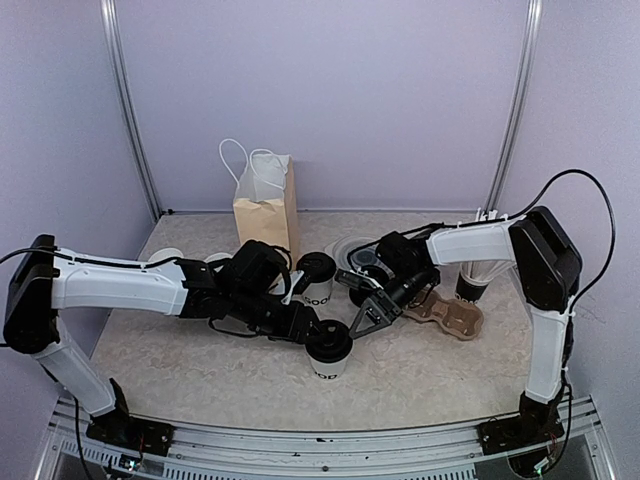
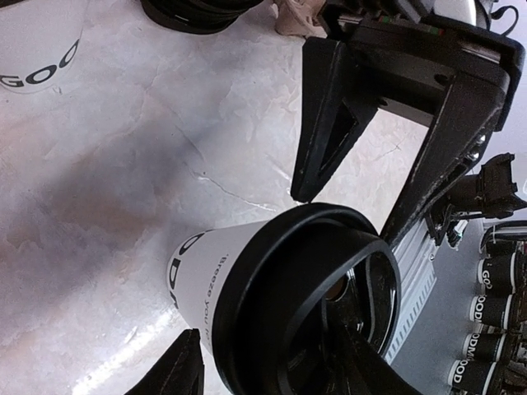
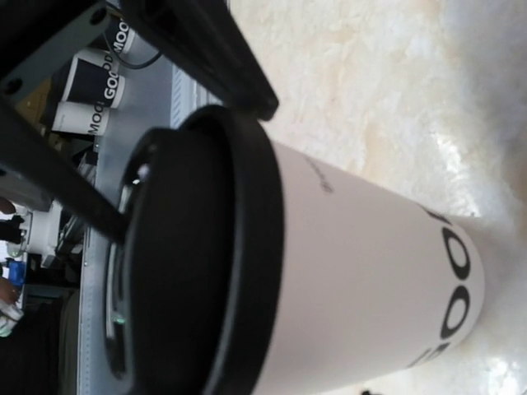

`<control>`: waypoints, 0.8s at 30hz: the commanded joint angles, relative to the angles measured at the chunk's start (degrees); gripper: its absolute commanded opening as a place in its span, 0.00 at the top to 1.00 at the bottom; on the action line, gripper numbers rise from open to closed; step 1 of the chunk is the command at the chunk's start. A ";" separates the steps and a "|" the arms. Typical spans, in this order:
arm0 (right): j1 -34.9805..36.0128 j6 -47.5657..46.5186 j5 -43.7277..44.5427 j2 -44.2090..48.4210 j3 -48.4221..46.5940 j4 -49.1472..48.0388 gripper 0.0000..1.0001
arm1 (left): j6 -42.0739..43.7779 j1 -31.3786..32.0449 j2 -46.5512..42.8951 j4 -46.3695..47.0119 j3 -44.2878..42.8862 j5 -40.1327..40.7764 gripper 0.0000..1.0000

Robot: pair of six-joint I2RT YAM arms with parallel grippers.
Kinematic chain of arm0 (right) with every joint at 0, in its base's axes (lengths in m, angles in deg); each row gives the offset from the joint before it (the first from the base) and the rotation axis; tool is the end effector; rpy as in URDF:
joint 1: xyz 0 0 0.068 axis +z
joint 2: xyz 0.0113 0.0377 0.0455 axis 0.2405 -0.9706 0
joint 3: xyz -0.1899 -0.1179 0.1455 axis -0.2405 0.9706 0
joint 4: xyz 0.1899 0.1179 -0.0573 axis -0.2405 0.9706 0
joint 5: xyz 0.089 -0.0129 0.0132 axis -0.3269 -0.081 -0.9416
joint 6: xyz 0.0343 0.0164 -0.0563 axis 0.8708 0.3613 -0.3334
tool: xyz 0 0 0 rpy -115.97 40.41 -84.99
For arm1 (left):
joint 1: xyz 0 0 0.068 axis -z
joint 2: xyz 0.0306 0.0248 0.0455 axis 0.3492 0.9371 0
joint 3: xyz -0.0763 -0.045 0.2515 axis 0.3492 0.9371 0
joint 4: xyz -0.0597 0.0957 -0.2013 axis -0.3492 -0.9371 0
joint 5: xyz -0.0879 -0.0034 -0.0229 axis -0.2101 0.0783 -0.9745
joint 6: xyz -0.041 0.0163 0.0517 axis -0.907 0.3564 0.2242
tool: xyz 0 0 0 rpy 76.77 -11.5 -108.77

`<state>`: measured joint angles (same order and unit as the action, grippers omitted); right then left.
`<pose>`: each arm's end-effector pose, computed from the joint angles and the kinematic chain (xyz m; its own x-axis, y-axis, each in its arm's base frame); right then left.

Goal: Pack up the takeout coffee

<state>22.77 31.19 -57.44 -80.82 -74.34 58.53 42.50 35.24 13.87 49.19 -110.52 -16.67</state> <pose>0.2459 0.2450 0.1696 -0.6596 -0.6531 -0.3719 -0.5491 0.0808 0.8318 0.1698 -0.2747 0.2129 -0.8619 0.2607 -0.4349 0.4855 0.6717 -0.5596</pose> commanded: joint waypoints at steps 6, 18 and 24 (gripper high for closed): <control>1.36 6.01 18.97 -3.93 0.91 -2.59 0.62 | 0.40 -1.05 3.63 -1.51 4.43 0.33 0.49; 1.45 -4.07 8.48 6.93 -1.40 2.10 0.52 | 5.42 1.77 -3.70 -3.79 -3.94 8.61 0.33; 1.41 -5.84 8.23 8.22 -0.29 3.11 0.46 | 6.14 2.60 -7.29 -3.57 -4.81 12.31 0.27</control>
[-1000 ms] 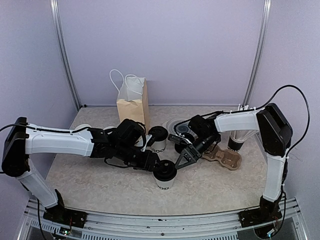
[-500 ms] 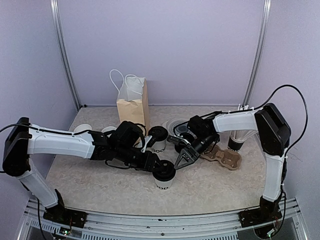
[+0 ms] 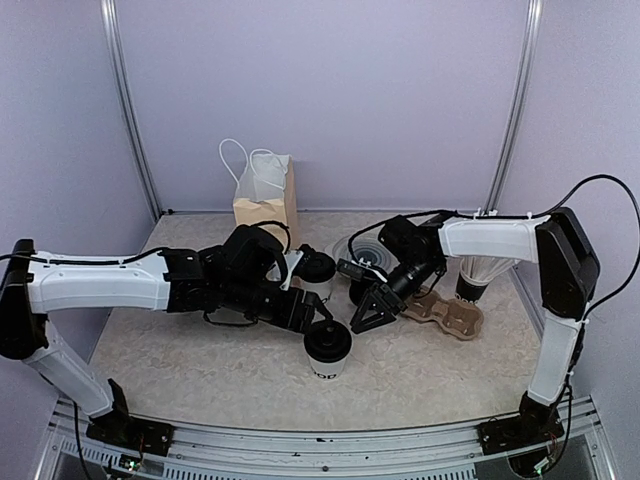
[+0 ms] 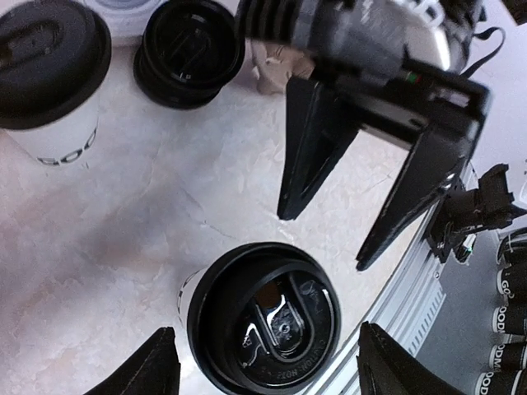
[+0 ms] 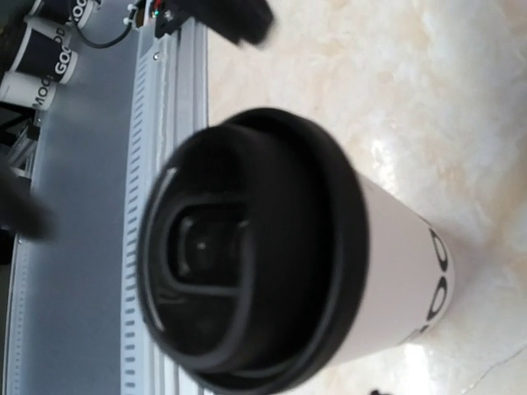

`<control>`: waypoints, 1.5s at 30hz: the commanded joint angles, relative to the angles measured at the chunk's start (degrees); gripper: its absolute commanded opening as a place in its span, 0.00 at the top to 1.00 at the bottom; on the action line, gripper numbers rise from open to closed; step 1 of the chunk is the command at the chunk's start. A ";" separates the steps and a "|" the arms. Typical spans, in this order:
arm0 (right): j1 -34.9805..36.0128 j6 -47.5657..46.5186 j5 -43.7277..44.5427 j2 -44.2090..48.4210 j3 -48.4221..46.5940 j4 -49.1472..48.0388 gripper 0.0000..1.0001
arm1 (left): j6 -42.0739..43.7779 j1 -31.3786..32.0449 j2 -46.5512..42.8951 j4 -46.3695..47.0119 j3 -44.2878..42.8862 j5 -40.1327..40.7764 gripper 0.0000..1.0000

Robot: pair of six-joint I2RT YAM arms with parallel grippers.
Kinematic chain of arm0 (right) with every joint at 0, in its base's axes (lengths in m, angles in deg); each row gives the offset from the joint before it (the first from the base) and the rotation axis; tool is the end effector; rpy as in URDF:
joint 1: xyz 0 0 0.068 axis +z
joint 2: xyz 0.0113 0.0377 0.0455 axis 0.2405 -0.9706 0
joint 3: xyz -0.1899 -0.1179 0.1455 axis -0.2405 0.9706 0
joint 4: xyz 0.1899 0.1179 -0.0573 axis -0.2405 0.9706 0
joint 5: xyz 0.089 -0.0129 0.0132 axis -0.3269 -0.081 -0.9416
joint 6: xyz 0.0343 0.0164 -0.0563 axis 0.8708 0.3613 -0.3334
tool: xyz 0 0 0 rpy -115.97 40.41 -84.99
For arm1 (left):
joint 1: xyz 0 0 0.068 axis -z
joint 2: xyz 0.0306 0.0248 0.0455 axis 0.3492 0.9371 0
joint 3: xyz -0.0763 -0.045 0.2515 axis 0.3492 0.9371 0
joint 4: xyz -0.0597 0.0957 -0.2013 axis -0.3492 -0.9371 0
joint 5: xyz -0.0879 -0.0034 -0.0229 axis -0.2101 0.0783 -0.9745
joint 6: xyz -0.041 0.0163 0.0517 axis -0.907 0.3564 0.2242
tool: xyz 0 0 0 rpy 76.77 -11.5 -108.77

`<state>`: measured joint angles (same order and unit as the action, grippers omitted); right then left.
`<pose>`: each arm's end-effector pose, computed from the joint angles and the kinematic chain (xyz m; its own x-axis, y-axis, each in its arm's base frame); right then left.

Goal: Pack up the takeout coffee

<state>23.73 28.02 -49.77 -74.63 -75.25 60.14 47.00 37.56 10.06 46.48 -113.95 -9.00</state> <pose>0.2383 0.2421 0.2010 -0.5594 -0.6769 -0.4784 -0.7034 0.0823 0.7060 0.1633 -0.2755 0.2458 -0.7722 0.2615 -0.5791 0.5760 0.6728 -0.4643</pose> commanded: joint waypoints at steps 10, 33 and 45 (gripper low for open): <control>2.92 -2.22 13.00 5.52 -0.85 -1.65 0.28 | -6.75 -6.66 -5.63 8.22 8.77 -1.79 0.49; 17.24 -9.42 36.48 6.59 -3.31 -7.38 0.15 | -6.50 -8.27 -0.25 15.60 13.22 -9.40 0.59; 18.29 -9.71 38.02 4.73 -2.40 -7.46 0.19 | -6.12 -8.27 0.60 15.90 13.98 -9.49 0.60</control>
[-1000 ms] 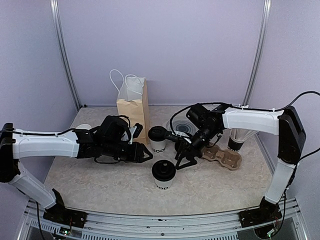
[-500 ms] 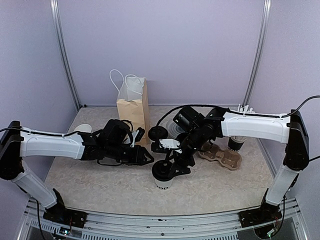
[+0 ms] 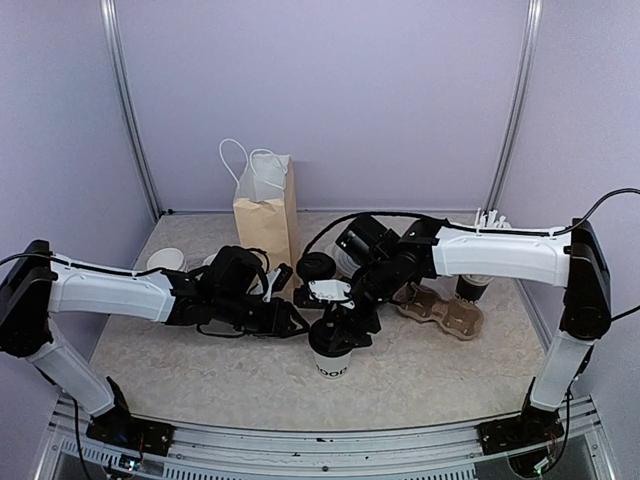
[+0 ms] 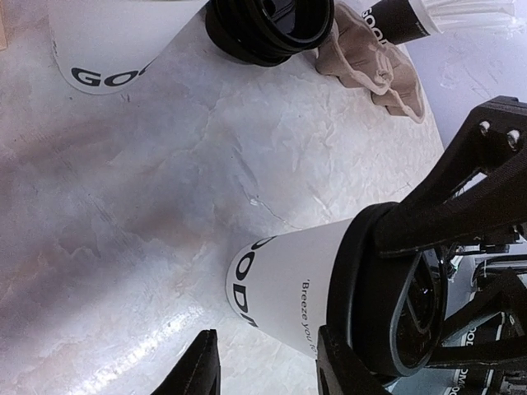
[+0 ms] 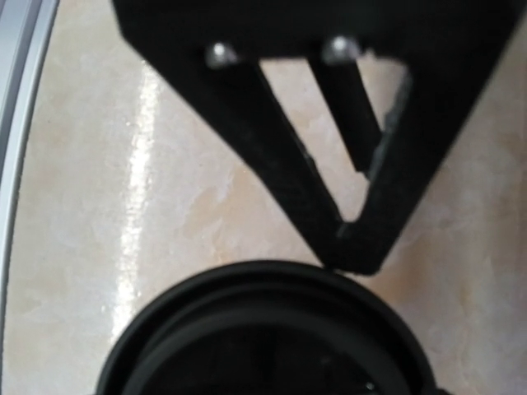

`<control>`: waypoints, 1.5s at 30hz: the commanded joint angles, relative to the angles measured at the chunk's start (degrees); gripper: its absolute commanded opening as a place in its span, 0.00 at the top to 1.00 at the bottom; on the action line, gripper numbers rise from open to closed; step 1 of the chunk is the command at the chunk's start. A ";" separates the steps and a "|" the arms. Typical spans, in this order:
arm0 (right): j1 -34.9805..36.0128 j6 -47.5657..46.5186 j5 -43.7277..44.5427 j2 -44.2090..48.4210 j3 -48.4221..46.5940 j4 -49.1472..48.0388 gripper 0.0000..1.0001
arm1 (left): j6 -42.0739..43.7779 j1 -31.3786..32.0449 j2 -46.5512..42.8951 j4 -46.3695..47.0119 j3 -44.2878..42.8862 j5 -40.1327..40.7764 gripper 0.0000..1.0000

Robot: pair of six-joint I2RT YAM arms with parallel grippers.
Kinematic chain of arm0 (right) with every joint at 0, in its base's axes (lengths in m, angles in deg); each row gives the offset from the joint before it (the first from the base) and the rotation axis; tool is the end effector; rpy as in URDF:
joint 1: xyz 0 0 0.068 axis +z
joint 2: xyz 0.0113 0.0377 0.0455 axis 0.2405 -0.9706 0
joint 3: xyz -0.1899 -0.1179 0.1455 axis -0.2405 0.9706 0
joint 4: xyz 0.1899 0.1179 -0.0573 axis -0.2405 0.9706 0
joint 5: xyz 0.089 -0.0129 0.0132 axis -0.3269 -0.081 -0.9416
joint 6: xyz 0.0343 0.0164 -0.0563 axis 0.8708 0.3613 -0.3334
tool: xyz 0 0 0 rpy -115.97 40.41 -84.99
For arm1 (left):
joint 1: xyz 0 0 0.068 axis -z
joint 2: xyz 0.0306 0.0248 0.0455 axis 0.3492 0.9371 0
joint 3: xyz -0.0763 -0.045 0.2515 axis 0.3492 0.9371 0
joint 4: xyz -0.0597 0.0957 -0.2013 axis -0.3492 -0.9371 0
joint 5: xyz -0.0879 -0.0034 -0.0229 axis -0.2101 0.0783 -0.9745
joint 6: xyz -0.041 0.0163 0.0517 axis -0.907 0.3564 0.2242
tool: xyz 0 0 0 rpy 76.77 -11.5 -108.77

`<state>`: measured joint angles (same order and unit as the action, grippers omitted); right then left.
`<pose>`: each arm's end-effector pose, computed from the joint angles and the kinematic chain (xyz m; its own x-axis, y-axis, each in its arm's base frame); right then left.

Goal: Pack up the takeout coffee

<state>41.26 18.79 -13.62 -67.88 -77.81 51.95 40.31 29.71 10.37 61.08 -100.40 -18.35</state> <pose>0.1852 0.3015 0.2358 0.0075 -0.8188 -0.5741 -0.9986 -0.0363 0.0388 0.1835 -0.2451 0.1976 -0.8765 0.1308 -0.4632 0.4247 0.6631 -0.6164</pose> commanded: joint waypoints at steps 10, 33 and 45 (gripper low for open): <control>1.08 -1.43 4.30 -0.14 5.41 -1.37 0.22 | -1.75 0.27 -2.37 4.77 0.65 -1.38 0.60; 1.16 -0.95 5.78 -2.12 12.16 -4.74 0.25 | -0.53 3.54 7.46 -8.34 3.40 7.95 0.64; 1.04 -0.27 -1.15 4.11 6.27 -1.86 0.22 | 1.83 6.15 3.59 -10.67 -3.61 12.57 0.65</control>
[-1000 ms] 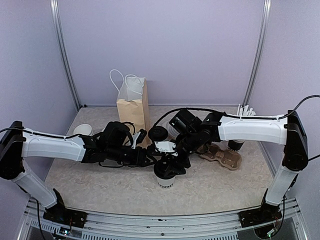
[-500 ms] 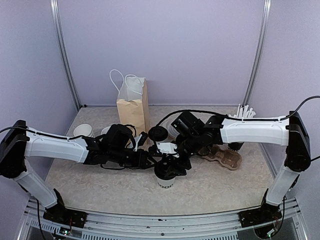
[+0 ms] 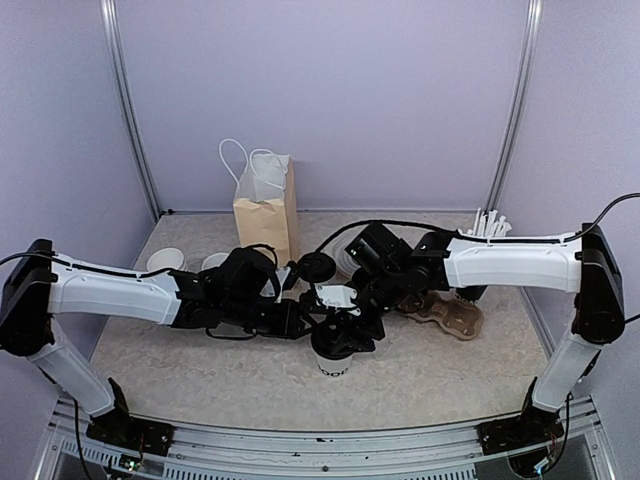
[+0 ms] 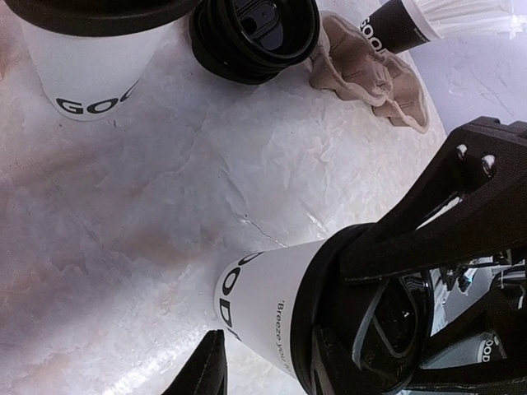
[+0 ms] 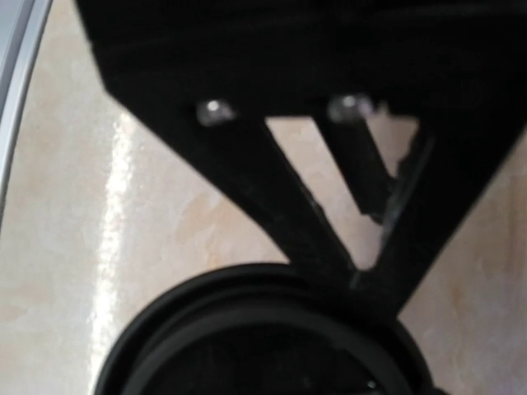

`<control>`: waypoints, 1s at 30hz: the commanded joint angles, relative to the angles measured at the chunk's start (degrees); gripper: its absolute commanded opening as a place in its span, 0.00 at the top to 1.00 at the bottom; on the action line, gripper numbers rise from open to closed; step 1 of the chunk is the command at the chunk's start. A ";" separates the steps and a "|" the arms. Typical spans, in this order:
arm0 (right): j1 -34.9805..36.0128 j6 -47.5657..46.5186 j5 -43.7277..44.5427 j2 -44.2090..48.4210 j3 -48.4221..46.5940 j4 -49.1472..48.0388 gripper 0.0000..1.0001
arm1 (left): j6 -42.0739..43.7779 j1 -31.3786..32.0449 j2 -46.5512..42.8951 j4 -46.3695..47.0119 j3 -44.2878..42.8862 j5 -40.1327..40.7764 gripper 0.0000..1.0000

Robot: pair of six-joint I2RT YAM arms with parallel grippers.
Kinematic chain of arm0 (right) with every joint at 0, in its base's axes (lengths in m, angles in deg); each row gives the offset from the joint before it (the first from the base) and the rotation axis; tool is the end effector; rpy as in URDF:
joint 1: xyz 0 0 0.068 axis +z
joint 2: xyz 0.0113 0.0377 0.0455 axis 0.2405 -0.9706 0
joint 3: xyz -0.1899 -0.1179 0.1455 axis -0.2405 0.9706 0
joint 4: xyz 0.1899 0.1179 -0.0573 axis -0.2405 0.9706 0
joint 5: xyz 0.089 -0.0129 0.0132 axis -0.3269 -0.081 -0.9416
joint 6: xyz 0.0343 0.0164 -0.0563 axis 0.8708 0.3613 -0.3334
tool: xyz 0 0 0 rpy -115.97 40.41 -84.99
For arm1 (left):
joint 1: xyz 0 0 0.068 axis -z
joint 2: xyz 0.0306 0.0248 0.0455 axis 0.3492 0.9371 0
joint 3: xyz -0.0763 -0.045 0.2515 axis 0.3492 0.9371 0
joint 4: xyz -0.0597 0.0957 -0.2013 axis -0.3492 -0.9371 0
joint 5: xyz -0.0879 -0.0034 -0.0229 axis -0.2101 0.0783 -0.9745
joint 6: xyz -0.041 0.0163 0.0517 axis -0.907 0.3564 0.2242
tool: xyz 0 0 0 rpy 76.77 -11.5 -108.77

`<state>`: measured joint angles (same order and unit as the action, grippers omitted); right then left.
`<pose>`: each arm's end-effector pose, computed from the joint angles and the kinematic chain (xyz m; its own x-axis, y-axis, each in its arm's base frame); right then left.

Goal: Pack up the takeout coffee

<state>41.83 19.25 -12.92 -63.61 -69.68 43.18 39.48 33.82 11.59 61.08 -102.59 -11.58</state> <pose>0.1763 0.2935 0.2297 0.0368 -0.7802 -0.6244 -0.9993 -0.0344 -0.0159 0.1761 -0.2617 0.2017 -0.8498 0.1231 -0.5125 0.4434 0.6928 -0.5688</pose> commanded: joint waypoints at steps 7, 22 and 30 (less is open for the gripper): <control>0.41 -0.91 -3.80 0.34 -5.14 8.49 0.20 | 3.48 3.19 -0.93 -13.01 -5.22 9.22 0.66; -0.42 -1.85 -5.69 2.69 -3.65 9.45 0.19 | 12.14 6.17 -7.65 -7.12 -4.19 14.20 0.35; -8.65 -3.91 -14.75 9.46 -3.79 13.31 0.16 | 25.08 8.97 -7.48 -6.33 -5.58 15.47 0.24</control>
<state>38.38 16.91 -21.44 -59.35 -73.48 53.87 56.51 42.15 4.84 52.93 -106.13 3.20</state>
